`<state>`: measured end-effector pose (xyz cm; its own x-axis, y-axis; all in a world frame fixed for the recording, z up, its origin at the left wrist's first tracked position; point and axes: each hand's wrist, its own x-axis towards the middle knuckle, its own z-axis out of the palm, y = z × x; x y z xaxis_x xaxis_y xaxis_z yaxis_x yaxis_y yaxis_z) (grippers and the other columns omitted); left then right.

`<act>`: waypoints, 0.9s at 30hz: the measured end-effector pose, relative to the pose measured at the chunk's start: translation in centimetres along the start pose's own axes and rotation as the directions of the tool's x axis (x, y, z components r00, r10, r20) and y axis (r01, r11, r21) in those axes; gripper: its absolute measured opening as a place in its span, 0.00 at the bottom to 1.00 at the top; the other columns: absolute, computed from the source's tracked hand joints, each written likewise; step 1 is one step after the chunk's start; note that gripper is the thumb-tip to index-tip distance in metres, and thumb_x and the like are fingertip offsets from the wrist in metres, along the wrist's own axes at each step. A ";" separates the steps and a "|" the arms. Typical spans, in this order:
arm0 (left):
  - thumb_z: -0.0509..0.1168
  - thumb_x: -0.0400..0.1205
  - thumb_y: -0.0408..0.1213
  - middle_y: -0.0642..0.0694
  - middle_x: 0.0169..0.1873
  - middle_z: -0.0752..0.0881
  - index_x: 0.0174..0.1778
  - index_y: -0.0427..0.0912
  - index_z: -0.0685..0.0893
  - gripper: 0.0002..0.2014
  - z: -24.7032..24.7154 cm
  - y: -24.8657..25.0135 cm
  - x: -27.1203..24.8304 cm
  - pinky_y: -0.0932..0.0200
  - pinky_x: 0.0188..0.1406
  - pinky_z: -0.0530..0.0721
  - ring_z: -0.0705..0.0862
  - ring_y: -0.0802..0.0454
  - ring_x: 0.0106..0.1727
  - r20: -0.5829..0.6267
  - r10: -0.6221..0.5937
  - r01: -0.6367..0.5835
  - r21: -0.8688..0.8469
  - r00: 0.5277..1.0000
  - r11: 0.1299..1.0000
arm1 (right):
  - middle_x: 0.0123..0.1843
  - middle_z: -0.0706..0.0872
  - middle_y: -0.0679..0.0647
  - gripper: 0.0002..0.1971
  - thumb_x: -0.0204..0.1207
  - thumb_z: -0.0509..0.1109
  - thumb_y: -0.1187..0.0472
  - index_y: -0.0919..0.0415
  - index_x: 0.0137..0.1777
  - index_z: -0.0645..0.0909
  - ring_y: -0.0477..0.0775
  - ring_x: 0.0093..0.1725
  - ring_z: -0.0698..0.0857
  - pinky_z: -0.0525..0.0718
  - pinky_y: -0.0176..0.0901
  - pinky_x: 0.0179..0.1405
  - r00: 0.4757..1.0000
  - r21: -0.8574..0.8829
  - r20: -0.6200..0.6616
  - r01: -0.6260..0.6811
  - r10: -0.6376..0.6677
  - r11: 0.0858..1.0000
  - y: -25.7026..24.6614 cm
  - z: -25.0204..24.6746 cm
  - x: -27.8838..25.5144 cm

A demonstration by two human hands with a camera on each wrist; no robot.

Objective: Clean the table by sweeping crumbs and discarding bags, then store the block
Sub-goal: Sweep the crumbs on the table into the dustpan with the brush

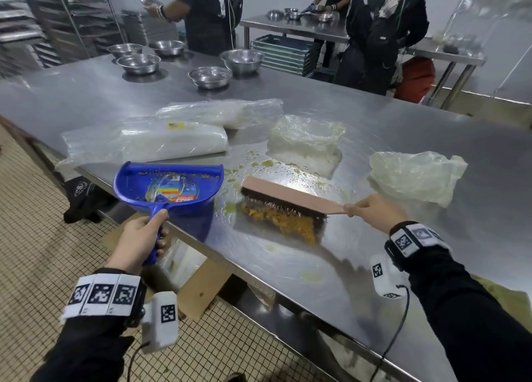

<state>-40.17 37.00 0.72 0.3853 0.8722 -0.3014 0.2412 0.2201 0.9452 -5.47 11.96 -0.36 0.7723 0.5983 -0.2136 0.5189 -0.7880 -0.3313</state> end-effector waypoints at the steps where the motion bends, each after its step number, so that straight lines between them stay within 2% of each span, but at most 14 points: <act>1: 0.58 0.85 0.41 0.45 0.27 0.73 0.40 0.41 0.78 0.11 0.1 -0.1 -0.3 0.72 0.09 0.68 0.70 0.61 0.13 0.010 0.002 -0.002 0.006 1.000 1.000 | 0.27 0.76 0.45 0.20 0.78 0.61 0.38 0.49 0.44 0.89 0.50 0.31 0.76 0.71 0.43 0.36 1.000 0.042 -0.019 -0.012 0.013 0.999 0.8 0.0 -0.6; 3: 0.58 0.85 0.41 0.45 0.28 0.73 0.41 0.40 0.78 0.10 0.5 -0.4 -1.1 0.71 0.09 0.69 0.70 0.56 0.19 0.028 0.003 -0.004 0.022 1.000 1.000 | 0.26 0.73 0.45 0.20 0.79 0.61 0.39 0.50 0.44 0.89 0.53 0.34 0.76 0.70 0.45 0.39 0.995 0.122 -0.082 -0.052 0.063 0.991 2.4 0.0 -1.6; 6: 0.58 0.85 0.41 0.46 0.29 0.73 0.46 0.40 0.79 0.09 1.2 -1.0 -2.0 0.71 0.09 0.69 0.68 0.54 0.24 0.042 -0.004 0.003 0.024 0.999 1.000 | 0.28 0.77 0.50 0.21 0.79 0.59 0.40 0.53 0.44 0.87 0.59 0.37 0.80 0.71 0.45 0.38 0.972 0.089 -0.175 -0.140 0.154 0.986 3.9 0.2 -2.4; 10: 0.58 0.85 0.41 0.46 0.29 0.74 0.46 0.39 0.79 0.10 1.6 -1.9 -2.9 0.70 0.10 0.70 0.69 0.54 0.24 0.062 -0.013 0.011 0.031 0.998 0.999 | 0.37 0.83 0.59 0.23 0.80 0.58 0.43 0.60 0.47 0.87 0.63 0.42 0.84 0.75 0.46 0.40 0.968 0.077 -0.141 -0.196 0.205 0.978 3.7 1.6 -3.6; 14: 0.58 0.85 0.41 0.47 0.29 0.74 0.44 0.40 0.79 0.10 1.6 -2.6 -3.1 0.69 0.11 0.70 0.70 0.55 0.23 0.095 -0.015 0.010 0.049 0.995 0.999 | 0.32 0.81 0.56 0.23 0.81 0.58 0.44 0.63 0.45 0.86 0.60 0.37 0.82 0.76 0.46 0.39 0.978 0.128 -0.066 -0.186 0.196 0.974 1.7 3.1 -5.2; 17: 0.59 0.85 0.42 0.47 0.28 0.73 0.42 0.40 0.78 0.10 1.6 -2.8 -2.6 0.69 0.09 0.68 0.69 0.58 0.17 0.096 -0.012 0.009 0.033 0.995 0.999 | 0.37 0.85 0.57 0.23 0.81 0.58 0.43 0.60 0.45 0.86 0.59 0.39 0.83 0.76 0.46 0.41 0.967 0.142 -0.095 -0.222 0.237 0.964 0.8 3.0 -6.6; 19: 0.59 0.84 0.42 0.47 0.28 0.73 0.40 0.41 0.78 0.10 1.5 -2.8 -2.3 0.69 0.08 0.68 0.68 0.59 0.16 0.110 -0.001 -0.003 0.042 0.994 0.999 | 0.40 0.85 0.59 0.21 0.81 0.60 0.44 0.61 0.44 0.85 0.61 0.41 0.81 0.73 0.46 0.43 0.949 0.219 -0.121 -0.261 0.291 0.940 1.0 2.7 -7.7; 22: 0.59 0.85 0.42 0.47 0.27 0.72 0.39 0.41 0.77 0.11 1.3 -2.8 -1.9 0.70 0.09 0.68 0.68 0.61 0.14 0.156 0.018 -0.026 0.048 0.988 0.999 | 0.35 0.79 0.62 0.18 0.82 0.59 0.53 0.66 0.40 0.81 0.61 0.36 0.77 0.70 0.47 0.36 0.929 0.345 -0.114 -0.295 0.351 0.891 1.7 2.5 -9.1; 25: 0.59 0.85 0.42 0.47 0.27 0.73 0.44 0.40 0.77 0.09 0.7 -2.6 -1.4 0.70 0.10 0.68 0.69 0.59 0.16 0.212 0.016 -0.030 0.065 0.977 0.997 | 0.28 0.71 0.56 0.19 0.84 0.56 0.60 0.61 0.29 0.71 0.53 0.26 0.69 0.67 0.40 0.27 0.900 0.383 -0.037 -0.388 0.434 0.838 1.6 3.2 -10.8; 27: 0.59 0.85 0.42 0.47 0.27 0.73 0.45 0.40 0.77 0.09 0.2 -2.6 -0.8 0.70 0.10 0.69 0.69 0.59 0.16 0.245 0.014 -0.036 0.086 0.969 0.996 | 0.27 0.71 0.56 0.18 0.84 0.54 0.62 0.63 0.31 0.70 0.52 0.25 0.69 0.67 0.40 0.26 0.877 0.400 -0.011 -0.437 0.481 0.806 0.7 3.8 -12.0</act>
<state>-40.90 35.61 -1.49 0.5954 0.7414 -0.3096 0.3025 0.1501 0.9413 -15.81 4.75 -1.53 0.9306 0.1443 -0.3364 -0.0655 -0.8385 -0.5409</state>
